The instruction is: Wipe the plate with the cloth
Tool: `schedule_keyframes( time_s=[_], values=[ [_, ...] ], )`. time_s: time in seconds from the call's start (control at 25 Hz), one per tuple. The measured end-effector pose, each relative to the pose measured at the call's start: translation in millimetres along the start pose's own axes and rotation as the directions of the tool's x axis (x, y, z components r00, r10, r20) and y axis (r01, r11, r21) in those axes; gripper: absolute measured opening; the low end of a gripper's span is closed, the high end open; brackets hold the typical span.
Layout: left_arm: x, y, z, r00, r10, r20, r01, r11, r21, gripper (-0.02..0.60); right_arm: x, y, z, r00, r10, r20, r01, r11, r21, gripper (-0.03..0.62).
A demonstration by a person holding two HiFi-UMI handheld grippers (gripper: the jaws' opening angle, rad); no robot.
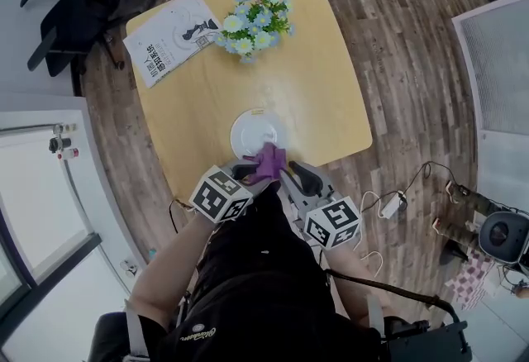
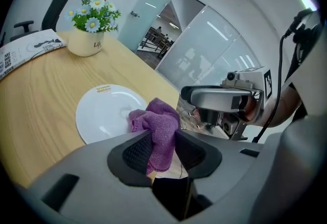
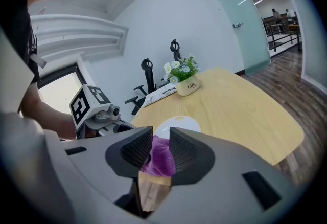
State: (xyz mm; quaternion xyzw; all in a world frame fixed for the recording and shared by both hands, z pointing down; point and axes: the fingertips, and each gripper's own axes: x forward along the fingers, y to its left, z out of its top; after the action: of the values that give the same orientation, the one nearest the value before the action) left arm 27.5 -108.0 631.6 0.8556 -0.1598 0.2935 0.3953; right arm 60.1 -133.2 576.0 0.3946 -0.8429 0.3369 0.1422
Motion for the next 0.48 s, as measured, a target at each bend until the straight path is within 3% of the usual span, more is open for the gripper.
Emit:
schedule_keyframes(
  time_s=[0.24,0.48],
  values=[
    [-15,23,46,0.994,0.049,0.098,-0.051,0.999,0.015,0.137,-4,-2,-2,1.0,-0.007,0.002,0.007,1.0,0.005,0.104],
    [0,60,96,0.988,0.107,0.109,-0.113,0.992,0.058,0.137,-6,-2,-7,1.0,-0.011,0.0,0.011,1.0,0.014,0.104]
  ],
)
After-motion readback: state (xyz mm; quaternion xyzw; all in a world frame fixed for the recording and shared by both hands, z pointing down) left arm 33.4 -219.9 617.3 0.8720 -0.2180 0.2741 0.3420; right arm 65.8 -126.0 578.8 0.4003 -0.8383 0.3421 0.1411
